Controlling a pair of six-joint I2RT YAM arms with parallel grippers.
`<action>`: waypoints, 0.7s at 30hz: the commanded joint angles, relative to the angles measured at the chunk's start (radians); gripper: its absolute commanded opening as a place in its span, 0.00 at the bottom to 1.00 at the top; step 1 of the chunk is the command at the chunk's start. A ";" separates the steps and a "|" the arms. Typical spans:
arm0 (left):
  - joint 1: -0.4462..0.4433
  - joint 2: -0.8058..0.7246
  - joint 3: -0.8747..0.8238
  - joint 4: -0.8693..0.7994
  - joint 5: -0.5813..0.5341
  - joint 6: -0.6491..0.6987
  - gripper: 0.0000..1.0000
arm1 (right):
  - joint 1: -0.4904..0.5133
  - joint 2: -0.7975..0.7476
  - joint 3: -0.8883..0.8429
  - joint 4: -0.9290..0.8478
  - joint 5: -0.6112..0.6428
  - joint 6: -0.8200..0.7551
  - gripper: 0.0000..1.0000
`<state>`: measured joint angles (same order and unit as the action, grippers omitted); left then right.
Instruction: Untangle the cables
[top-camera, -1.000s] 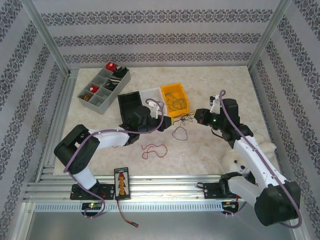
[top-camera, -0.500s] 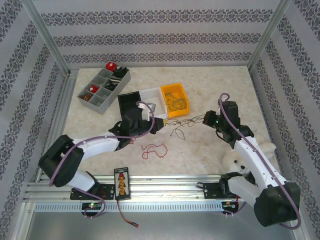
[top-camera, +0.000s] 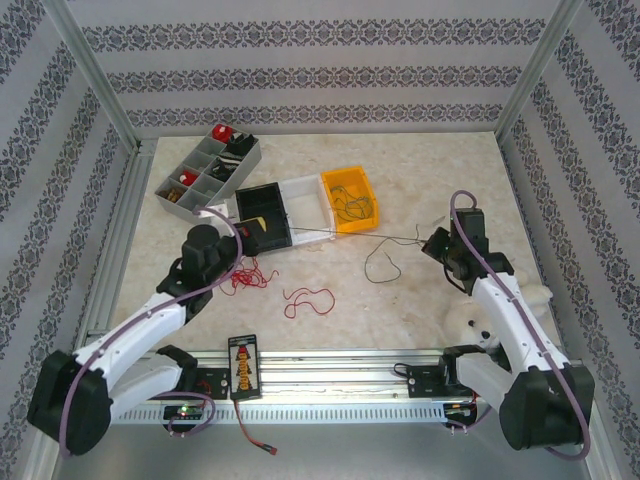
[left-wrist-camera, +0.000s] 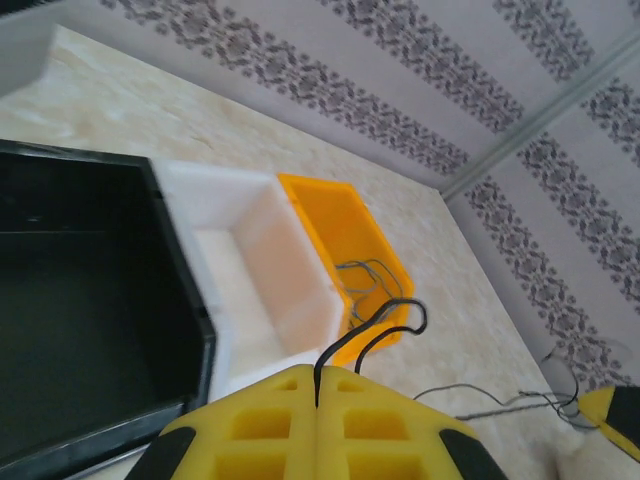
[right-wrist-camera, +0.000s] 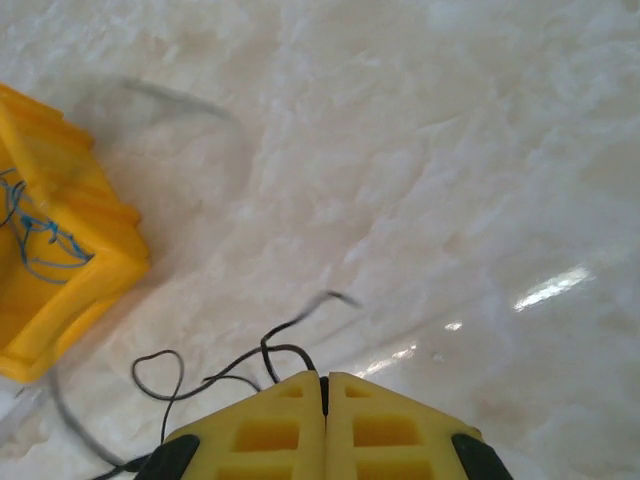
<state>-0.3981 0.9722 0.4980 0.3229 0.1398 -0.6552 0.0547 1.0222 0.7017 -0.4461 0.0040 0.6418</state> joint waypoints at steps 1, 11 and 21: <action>0.059 -0.083 -0.018 -0.111 -0.174 0.007 0.00 | -0.028 0.017 -0.023 -0.032 0.065 0.019 0.01; 0.157 -0.241 0.030 -0.288 -0.375 0.043 0.00 | -0.059 0.042 -0.030 -0.040 0.057 0.032 0.02; 0.219 -0.199 0.175 -0.258 -0.082 0.085 0.00 | -0.072 0.057 -0.056 0.040 -0.066 0.024 0.02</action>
<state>-0.1875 0.7475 0.6296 0.0380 -0.0814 -0.5961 -0.0113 1.0763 0.6598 -0.4564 0.0048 0.6567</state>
